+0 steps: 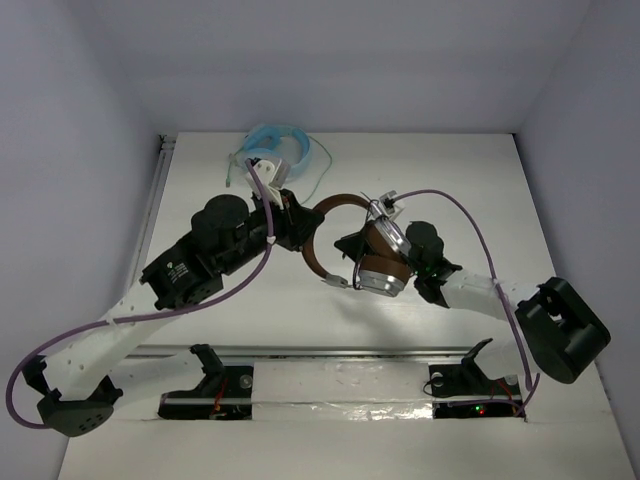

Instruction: Wrap the headphones

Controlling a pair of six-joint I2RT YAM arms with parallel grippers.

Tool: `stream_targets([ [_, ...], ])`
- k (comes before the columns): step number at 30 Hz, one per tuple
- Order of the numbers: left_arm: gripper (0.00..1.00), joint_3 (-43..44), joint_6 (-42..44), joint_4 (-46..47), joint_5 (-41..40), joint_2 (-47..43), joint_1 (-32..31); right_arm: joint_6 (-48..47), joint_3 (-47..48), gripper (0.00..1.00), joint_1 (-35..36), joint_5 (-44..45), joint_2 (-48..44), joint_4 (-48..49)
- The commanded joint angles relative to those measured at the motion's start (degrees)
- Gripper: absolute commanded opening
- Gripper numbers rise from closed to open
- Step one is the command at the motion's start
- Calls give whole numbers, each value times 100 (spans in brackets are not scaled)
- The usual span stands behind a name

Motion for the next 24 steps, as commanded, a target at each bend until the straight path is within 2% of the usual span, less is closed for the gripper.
stream_targets([
  [1,0,420,-175,667,-7,-43,33,61,142,40,-39,149,57,734],
  [3,0,456,-157,684,-130,-43,33,209,10,35,-39,150,84,1005],
  [5,0,456,-175,754,-148,-16,33,298,-175,34,-39,246,84,1147],
  [9,0,482,-271,939,-112,80,33,368,-228,17,-39,352,137,1236],
  [14,0,447,-403,1097,-305,151,86,632,-333,1,-39,378,23,1289],
  [21,0,167,-508,1413,-1149,221,261,1115,-483,0,84,563,-601,473],
  [24,0,-80,-526,1606,-1685,239,472,1168,-544,0,356,650,-1014,-71],
])
